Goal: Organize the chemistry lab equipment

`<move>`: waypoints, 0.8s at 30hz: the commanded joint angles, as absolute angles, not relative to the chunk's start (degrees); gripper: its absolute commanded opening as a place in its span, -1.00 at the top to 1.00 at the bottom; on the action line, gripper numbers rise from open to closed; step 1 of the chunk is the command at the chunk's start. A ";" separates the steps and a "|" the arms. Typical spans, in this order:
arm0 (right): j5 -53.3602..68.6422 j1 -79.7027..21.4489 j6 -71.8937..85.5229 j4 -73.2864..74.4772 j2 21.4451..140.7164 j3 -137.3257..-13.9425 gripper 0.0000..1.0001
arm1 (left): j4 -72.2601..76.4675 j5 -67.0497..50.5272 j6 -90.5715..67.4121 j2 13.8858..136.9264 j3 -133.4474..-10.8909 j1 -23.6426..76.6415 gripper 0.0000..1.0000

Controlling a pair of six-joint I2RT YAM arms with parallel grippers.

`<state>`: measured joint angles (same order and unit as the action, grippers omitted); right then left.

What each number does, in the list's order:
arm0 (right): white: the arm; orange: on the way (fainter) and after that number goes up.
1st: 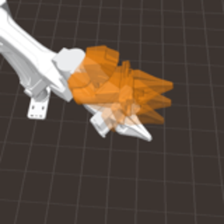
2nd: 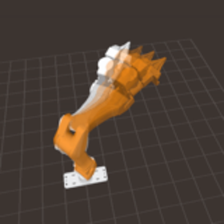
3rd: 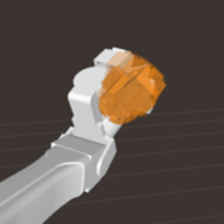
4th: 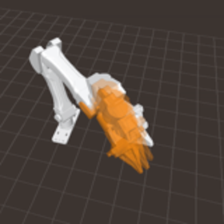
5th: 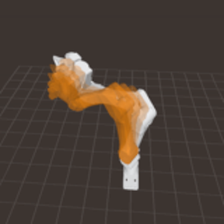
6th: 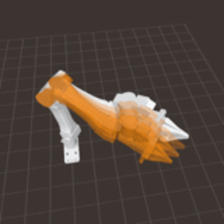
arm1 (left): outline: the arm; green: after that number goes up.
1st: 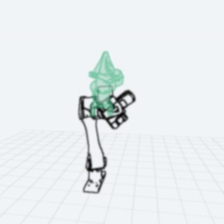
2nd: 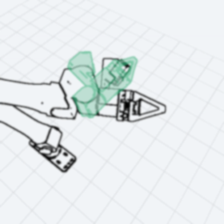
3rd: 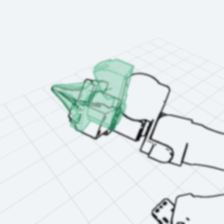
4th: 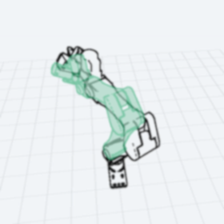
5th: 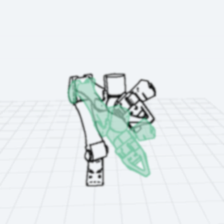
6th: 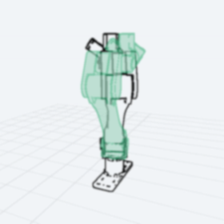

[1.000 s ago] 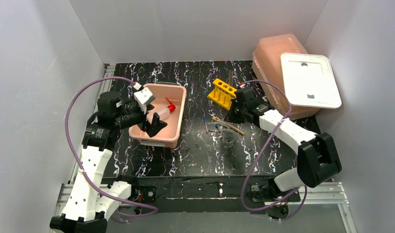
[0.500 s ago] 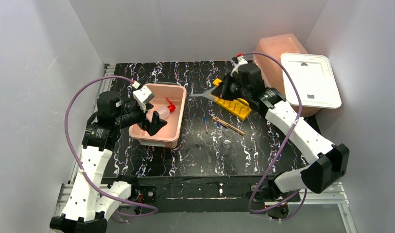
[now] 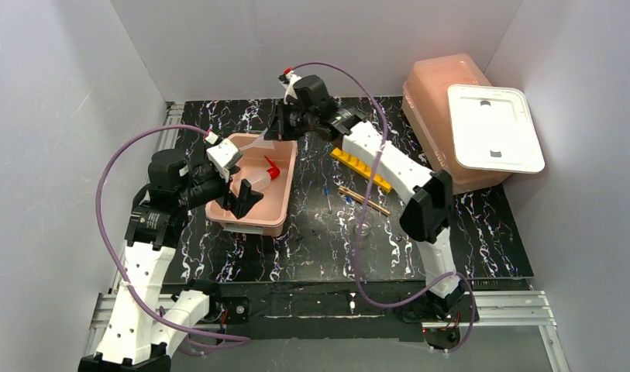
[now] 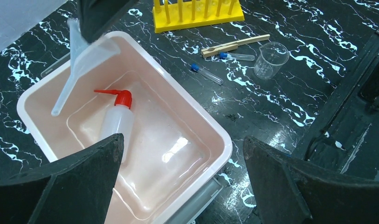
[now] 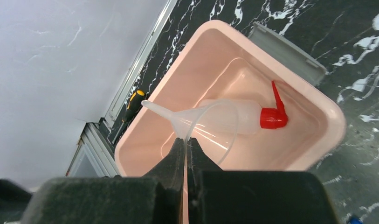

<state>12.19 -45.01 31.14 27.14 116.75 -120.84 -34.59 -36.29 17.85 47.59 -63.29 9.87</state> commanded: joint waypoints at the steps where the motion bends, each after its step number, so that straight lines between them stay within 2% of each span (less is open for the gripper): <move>1: 15.55 -45.99 30.25 29.37 122.49 -129.00 0.97 | -36.21 -35.56 18.66 45.83 -64.93 9.55 -0.99; 13: 8.40 -46.90 30.11 23.78 124.56 -121.93 0.95 | -35.77 -38.70 18.91 45.41 -64.59 9.57 -0.99; 17: 5.23 -47.10 30.33 22.48 125.33 -122.33 0.77 | -35.85 -39.26 18.64 45.41 -65.05 9.61 -0.99; 24: 3.51 -47.37 29.37 21.16 124.45 -124.09 0.20 | -36.54 -39.64 19.51 44.92 -64.88 9.56 -0.99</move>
<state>5.48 -46.92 31.03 24.58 126.74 -121.71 -35.05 -38.13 18.55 45.95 -63.37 9.87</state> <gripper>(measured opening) 0.339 0.992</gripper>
